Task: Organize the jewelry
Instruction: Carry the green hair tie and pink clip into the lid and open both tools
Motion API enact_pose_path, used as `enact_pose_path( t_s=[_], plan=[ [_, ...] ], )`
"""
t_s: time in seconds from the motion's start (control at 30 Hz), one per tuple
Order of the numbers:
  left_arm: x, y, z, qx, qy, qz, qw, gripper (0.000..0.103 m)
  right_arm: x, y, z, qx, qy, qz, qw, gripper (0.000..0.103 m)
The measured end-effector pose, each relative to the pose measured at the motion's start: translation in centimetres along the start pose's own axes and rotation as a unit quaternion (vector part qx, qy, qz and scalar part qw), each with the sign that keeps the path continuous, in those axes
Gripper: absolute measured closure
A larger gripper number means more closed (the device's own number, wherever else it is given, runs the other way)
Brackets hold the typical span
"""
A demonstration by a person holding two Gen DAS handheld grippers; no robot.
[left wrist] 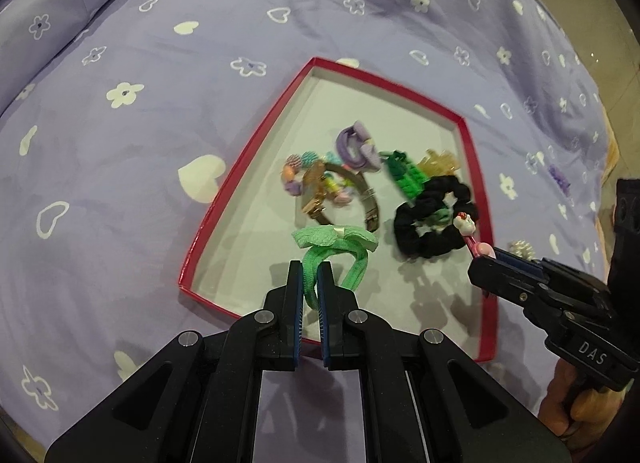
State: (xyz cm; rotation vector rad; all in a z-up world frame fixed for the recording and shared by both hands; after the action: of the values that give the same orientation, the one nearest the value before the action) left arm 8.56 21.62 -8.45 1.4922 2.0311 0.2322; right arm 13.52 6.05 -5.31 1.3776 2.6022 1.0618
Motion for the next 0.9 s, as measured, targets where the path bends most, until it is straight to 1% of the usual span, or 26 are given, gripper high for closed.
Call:
enact_pose_path(
  t_s=[0.3,0.4,0.63,0.7,0.77,0.83,0.9],
  plan=[
    [0.6,0.1,2.0,0.025,0.02,0.01,0.9994,0.097,-0.1,-0.4,3.2,0.044,-0.018,-0.015,0.999,0.085],
    [0.5,0.0,2.4,0.032,0.022,0.013,0.9992,0.097,0.0,-0.4,3.4,0.05,-0.02,-0.024,0.998,0.085],
    [0.8,0.0,2.5,0.031,0.023,0.008,0.9992,0.094,0.1,-0.4,3.6,0.059,-0.015,-0.035,0.998,0.085],
    [0.8,0.0,2.4,0.03,0.024,0.006,0.9992,0.091,0.1,-0.4,3.6,0.059,-0.015,-0.034,0.998,0.084],
    [0.7,0.0,2.2,0.028,0.027,0.005,0.9992,0.082,0.1,-0.5,3.6,0.058,-0.014,-0.033,0.998,0.084],
    [0.7,0.0,1.9,0.023,0.028,0.005,0.9993,0.076,0.1,-0.4,3.5,0.058,-0.012,-0.029,0.998,0.084],
    [0.7,0.0,1.6,0.02,0.029,0.004,0.9994,0.074,0.1,-0.4,3.4,0.056,-0.011,-0.027,0.998,0.084]
  ],
)
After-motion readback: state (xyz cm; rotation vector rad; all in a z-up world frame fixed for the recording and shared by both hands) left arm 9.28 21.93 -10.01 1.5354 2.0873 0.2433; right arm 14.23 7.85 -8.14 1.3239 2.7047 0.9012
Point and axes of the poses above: each gripper's, at about its wrist camera, not at the fingertips, and z roughly the way its jaws point, x to its left, y to its top, the point moved 4 cm from there along z, roughly the way its jaws point, and after that the axes turned 7 degrees about -y, right-handed, at the moved point
